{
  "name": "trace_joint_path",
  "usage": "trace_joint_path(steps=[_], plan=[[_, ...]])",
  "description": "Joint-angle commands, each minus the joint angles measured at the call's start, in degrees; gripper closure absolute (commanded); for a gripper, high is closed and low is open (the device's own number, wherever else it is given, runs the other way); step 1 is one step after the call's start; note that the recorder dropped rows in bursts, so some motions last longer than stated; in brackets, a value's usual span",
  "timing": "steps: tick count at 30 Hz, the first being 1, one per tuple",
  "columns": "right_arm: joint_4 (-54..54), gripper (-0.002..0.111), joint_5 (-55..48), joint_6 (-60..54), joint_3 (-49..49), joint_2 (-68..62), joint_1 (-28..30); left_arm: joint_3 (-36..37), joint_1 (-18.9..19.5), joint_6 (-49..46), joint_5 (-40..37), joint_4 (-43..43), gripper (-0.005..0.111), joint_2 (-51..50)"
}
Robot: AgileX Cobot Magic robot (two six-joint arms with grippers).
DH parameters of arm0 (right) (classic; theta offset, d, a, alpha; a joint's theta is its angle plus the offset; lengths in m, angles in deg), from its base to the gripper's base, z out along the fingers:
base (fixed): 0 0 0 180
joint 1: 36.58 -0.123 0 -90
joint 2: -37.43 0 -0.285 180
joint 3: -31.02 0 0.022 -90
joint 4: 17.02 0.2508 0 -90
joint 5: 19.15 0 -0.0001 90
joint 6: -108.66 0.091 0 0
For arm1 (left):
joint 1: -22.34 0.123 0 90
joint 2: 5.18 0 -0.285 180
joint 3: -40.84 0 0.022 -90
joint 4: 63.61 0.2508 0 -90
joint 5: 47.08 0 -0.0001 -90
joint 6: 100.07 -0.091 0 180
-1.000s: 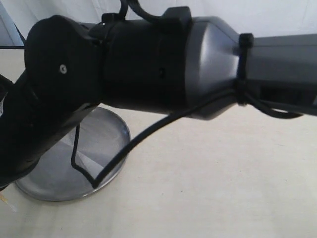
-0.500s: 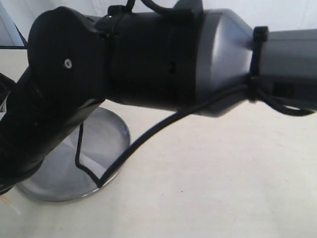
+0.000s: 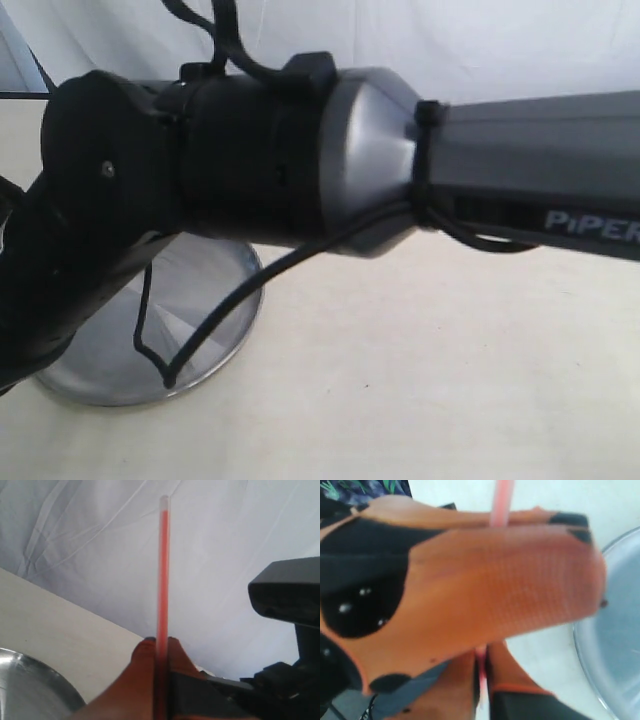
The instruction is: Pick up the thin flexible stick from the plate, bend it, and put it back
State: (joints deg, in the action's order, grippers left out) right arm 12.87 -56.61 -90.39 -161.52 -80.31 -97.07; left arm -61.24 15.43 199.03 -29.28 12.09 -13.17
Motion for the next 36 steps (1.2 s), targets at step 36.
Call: trace_joint_path(steps=[36], plan=[[-5.5,0.109,-2.7,-0.5,0.5,-0.7,-0.2,-0.7,-1.2,0.2,-4.1,-2.4,0.066,0.2]])
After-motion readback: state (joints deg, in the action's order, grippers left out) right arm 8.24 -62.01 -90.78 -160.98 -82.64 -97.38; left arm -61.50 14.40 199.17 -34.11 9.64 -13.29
